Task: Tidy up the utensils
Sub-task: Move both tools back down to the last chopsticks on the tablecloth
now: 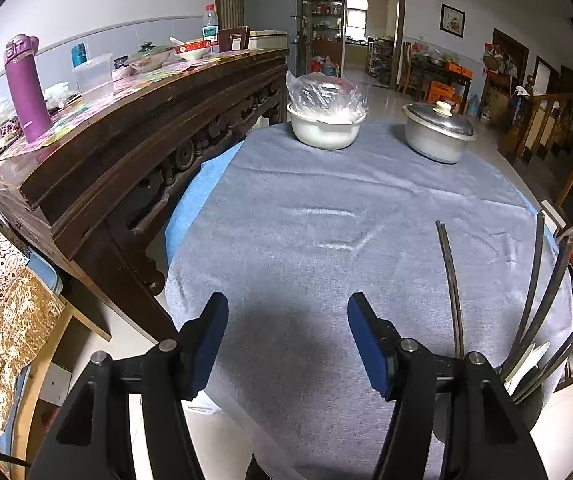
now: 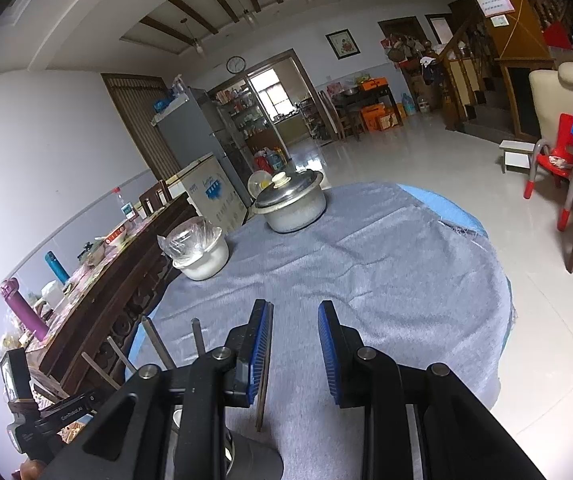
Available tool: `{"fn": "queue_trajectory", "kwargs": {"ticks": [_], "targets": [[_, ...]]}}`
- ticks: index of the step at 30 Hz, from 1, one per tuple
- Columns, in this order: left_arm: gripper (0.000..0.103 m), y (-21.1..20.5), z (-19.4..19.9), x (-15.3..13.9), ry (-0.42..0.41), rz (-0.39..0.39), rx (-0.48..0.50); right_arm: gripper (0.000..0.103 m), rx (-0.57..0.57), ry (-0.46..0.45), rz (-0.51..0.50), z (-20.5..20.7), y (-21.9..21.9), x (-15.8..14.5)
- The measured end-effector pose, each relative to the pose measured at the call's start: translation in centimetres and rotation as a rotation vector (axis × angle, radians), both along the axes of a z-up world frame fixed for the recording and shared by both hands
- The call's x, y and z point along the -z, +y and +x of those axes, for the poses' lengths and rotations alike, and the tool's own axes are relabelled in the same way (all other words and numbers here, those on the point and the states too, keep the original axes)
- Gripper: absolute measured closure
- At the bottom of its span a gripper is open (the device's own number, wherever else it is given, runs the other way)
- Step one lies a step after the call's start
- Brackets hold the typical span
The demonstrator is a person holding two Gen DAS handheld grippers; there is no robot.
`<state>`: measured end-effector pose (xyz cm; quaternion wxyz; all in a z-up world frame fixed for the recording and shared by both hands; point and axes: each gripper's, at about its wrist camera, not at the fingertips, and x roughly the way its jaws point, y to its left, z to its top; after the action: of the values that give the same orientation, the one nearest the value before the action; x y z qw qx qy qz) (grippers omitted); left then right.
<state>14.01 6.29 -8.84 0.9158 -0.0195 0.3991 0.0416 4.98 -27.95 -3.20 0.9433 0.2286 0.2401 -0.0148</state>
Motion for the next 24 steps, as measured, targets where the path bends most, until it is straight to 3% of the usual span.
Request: {"fn": "queue_trajectory", "kwargs": {"ticks": [24], "targets": [[0.039, 0.2, 2.7, 2.3, 0.06, 0.008, -0.018, 0.076, -0.032, 0.107, 0.042, 3.7, 0.1, 3.1]]}}
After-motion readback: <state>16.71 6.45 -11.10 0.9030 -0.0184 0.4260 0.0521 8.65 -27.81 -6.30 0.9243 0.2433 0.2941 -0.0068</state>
